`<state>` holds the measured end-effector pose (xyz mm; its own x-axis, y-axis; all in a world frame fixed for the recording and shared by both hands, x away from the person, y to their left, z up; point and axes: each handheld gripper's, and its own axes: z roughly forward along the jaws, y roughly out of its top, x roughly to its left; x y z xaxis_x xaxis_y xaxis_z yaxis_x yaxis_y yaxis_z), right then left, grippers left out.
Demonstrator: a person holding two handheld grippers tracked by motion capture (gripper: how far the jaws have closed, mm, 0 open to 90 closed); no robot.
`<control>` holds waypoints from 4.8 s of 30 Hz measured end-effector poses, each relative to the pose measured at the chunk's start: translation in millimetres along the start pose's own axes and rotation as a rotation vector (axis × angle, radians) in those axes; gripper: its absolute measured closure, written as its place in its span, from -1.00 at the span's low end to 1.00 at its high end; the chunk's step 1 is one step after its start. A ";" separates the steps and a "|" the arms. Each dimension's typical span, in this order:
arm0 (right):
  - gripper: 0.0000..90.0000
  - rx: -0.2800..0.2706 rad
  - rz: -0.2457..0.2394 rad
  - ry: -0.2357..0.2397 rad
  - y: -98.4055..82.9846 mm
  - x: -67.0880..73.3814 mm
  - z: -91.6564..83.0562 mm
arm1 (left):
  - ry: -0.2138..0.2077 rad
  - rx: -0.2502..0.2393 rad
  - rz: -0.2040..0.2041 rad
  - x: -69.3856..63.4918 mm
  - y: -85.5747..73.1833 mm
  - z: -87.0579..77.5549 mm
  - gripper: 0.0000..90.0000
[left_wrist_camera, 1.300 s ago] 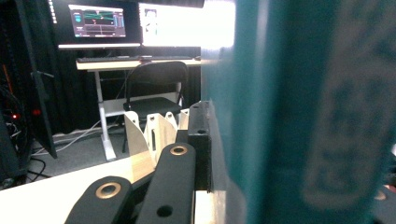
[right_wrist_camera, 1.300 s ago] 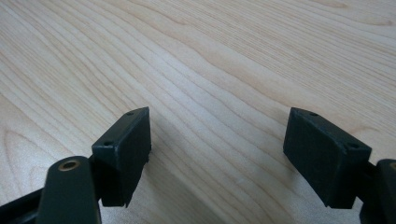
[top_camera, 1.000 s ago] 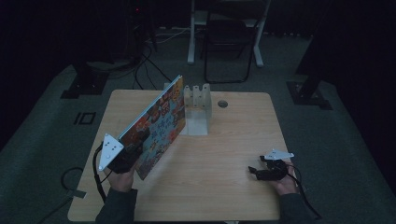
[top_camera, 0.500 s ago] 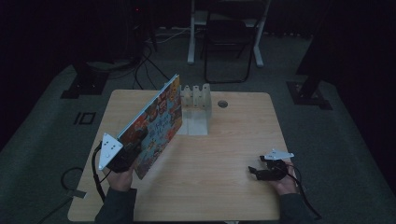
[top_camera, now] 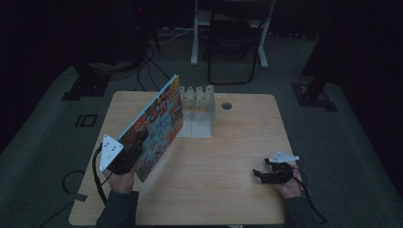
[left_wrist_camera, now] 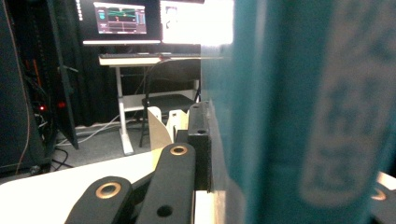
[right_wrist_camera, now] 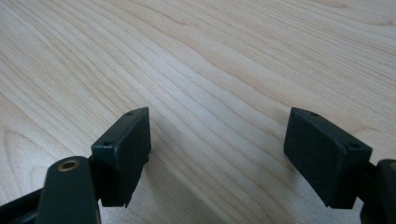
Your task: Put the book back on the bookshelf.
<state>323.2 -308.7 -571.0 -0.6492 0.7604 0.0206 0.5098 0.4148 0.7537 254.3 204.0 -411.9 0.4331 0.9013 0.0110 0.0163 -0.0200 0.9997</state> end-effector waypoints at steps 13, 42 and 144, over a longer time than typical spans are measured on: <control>-0.50 0.000 0.002 0.001 0.1 0.0 0.1 | 0.016 0.010 0.002 -2.7 -1.7 8.1 0.80; -0.51 -0.001 0.004 0.005 0.2 -0.3 0.1 | 0.091 0.042 0.019 -10.9 -8.5 30.6 0.80; -0.52 -0.001 0.005 0.012 0.2 -0.7 0.1 | 0.237 0.042 -0.011 -23.2 -30.8 92.1 0.80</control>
<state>323.8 -309.0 -570.9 -0.6533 0.7565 0.0319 0.5122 0.4105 0.7544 326.8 143.8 -445.1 0.2090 0.9779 0.0101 0.0596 -0.0230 0.9980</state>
